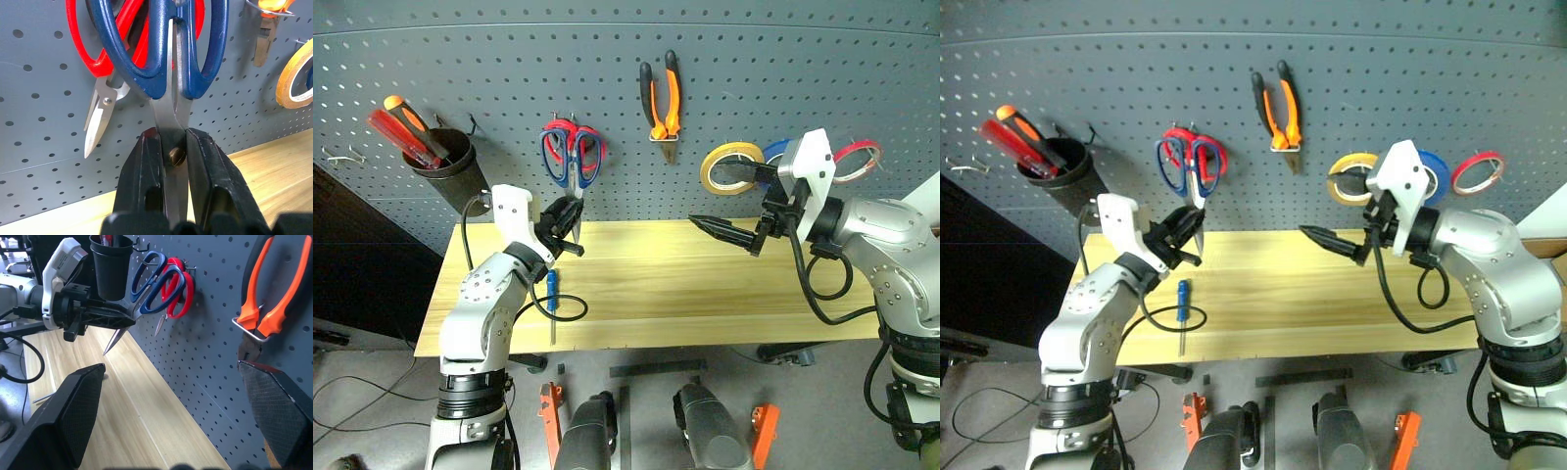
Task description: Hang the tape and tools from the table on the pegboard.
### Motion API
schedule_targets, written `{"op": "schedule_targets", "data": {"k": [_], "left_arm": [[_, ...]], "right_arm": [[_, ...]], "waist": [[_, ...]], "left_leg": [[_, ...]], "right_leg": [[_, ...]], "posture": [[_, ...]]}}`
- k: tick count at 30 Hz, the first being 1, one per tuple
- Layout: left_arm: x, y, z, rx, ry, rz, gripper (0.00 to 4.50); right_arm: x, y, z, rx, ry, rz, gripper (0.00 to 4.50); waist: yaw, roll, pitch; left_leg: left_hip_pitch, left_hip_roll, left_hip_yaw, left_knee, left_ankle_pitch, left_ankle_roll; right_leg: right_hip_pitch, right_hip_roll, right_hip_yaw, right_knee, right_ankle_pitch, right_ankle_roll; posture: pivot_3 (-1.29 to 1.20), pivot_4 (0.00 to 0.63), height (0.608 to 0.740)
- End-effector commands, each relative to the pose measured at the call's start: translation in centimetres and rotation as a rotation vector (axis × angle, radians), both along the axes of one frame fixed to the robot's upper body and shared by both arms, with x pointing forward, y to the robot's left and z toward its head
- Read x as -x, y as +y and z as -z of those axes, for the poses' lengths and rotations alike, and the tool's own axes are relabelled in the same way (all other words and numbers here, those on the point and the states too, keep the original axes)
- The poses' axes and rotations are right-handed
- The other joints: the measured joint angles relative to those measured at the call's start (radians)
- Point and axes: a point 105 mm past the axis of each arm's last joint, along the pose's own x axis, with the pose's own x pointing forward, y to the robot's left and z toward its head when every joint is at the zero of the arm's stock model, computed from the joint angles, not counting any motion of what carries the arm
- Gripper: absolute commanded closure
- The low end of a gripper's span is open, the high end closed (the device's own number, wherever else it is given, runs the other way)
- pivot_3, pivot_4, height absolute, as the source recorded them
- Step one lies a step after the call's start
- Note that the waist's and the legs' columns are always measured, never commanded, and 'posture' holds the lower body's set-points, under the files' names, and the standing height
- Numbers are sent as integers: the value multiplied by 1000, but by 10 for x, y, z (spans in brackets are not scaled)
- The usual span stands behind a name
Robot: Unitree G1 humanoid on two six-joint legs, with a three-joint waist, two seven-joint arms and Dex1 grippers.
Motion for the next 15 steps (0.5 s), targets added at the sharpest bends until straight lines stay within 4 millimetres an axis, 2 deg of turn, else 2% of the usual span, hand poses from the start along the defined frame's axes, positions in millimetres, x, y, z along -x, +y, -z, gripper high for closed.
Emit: {"op": "schedule_targets", "data": {"k": [1, 3, 7, 8, 11, 13, 15], "left_arm": [[6, 0, -4, -6, -30, 7, 2473], [8, 2, 2, -27, -13, -4, 1768], [15, 13, 44, -96, 164, -63, 388], [18, 22, 60, -91, 244, -110, 77], [26, 48, 91, -137, 411, -248, 77], [32, 67, 108, -214, 529, -343, 77], [37, 77, 119, -294, 605, -379, 77]], "right_arm": [[9, 2, -8, -3, -43, -14, 0], [10, 1, -4, 3, -32, -13, 0], [11, 1, 7, 10, 4, -1, 0], [12, 3, 10, -3, 27, 9, 0], [16, 10, 25, -38, 114, 20, 0], [21, 18, 44, -45, 216, 23, 0], [26, 26, 61, -30, 275, 38, 0]], "waist": [[0, 0, 0], [-1, 0, 0], [-3, 0, 0], [-3, 0, 0], [-1, 0, 0], [0, 0, 0], [2, 0, 0]], "left_leg": [[0, 0, 0, 0, 0, 0], [0, 0, 0, 0, 0, 0], [0, 0, 0, 0, 0, 0], [0, 0, 0, 0, 0, 0], [0, 1, 0, 0, 0, 0], [0, 1, -1, 0, 0, 0], [0, 2, -2, 0, 0, 0]], "right_leg": [[0, 0, 0, 0, 0, 0], [0, 0, 0, 0, 0, 0], [0, 0, 1, 0, 0, 0], [0, 0, 1, 0, 0, 0], [0, 0, 1, 1, 0, 0], [0, 0, 2, 1, 0, 0], [0, 2, 2, 1, 0, 0]], "posture": [[-284, 271, 740], [-284, 272, 740], [-281, 273, 740], [-282, 279, 740], [-275, 286, 740], [-269, 290, 740], [-262, 293, 740]]}}
